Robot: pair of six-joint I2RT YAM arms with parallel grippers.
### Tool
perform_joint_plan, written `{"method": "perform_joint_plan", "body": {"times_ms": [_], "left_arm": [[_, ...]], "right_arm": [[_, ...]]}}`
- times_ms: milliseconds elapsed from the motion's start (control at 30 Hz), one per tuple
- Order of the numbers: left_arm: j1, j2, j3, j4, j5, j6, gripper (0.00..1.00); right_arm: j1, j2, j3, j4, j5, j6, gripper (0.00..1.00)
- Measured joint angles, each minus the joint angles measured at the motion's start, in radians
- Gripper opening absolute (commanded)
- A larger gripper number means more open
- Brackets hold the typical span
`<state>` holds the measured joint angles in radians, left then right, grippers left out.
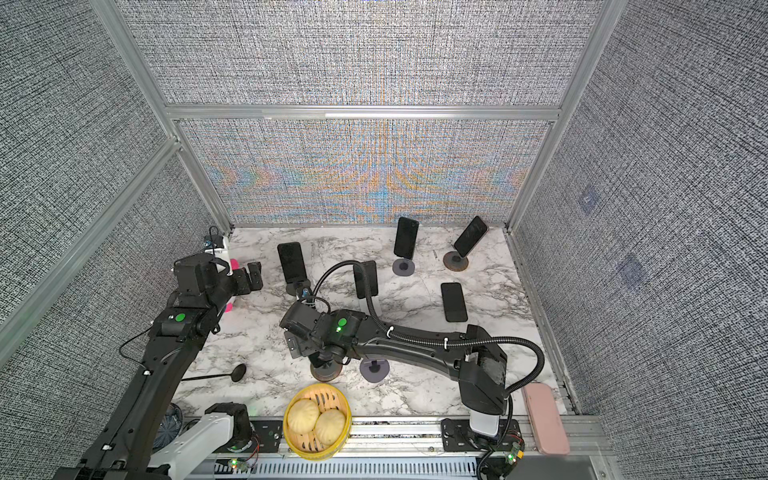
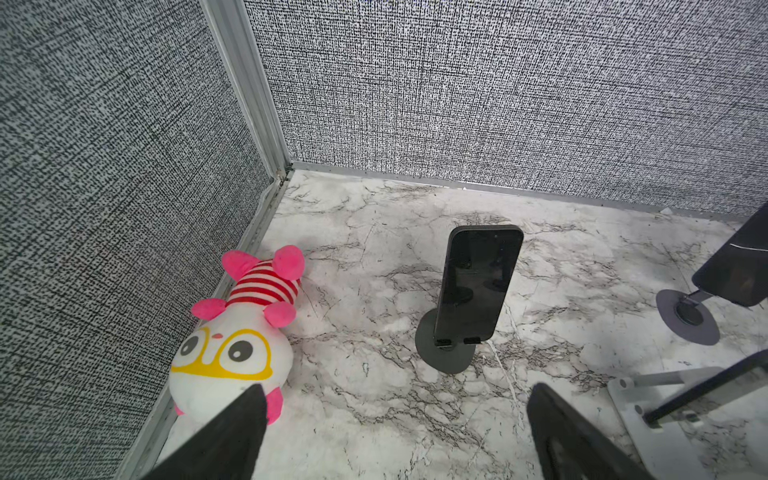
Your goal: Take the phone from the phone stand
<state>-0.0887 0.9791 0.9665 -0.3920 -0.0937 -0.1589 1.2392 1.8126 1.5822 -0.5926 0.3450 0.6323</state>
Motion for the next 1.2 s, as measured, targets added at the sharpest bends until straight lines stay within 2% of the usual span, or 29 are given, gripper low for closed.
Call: {"method": "perform_joint_plan", "body": {"times_ms": [233, 600, 833, 1200], "left_arm": [[0.002, -0.003, 0.000, 0.000, 0.015, -0.003, 0.99], [0.005, -0.006, 0.000, 0.000, 0.022, -0.003, 0.99], [0.006, -0.006, 0.000, 0.000, 0.026, -0.006, 0.99], [0.007, -0.005, 0.000, 0.000, 0.026, -0.006, 0.99]], "right_arm": [[-0.002, 0.038, 0.015, 0.005, 0.026, -0.009, 0.89], [-0.008, 0.061, 0.030, 0.022, 0.048, -0.071, 0.87], [-0.014, 0.057, 0.017, 0.043, 0.055, -0.083, 0.79], [-0.014, 0.046, 0.006, 0.046, 0.072, -0.086, 0.72]]}}
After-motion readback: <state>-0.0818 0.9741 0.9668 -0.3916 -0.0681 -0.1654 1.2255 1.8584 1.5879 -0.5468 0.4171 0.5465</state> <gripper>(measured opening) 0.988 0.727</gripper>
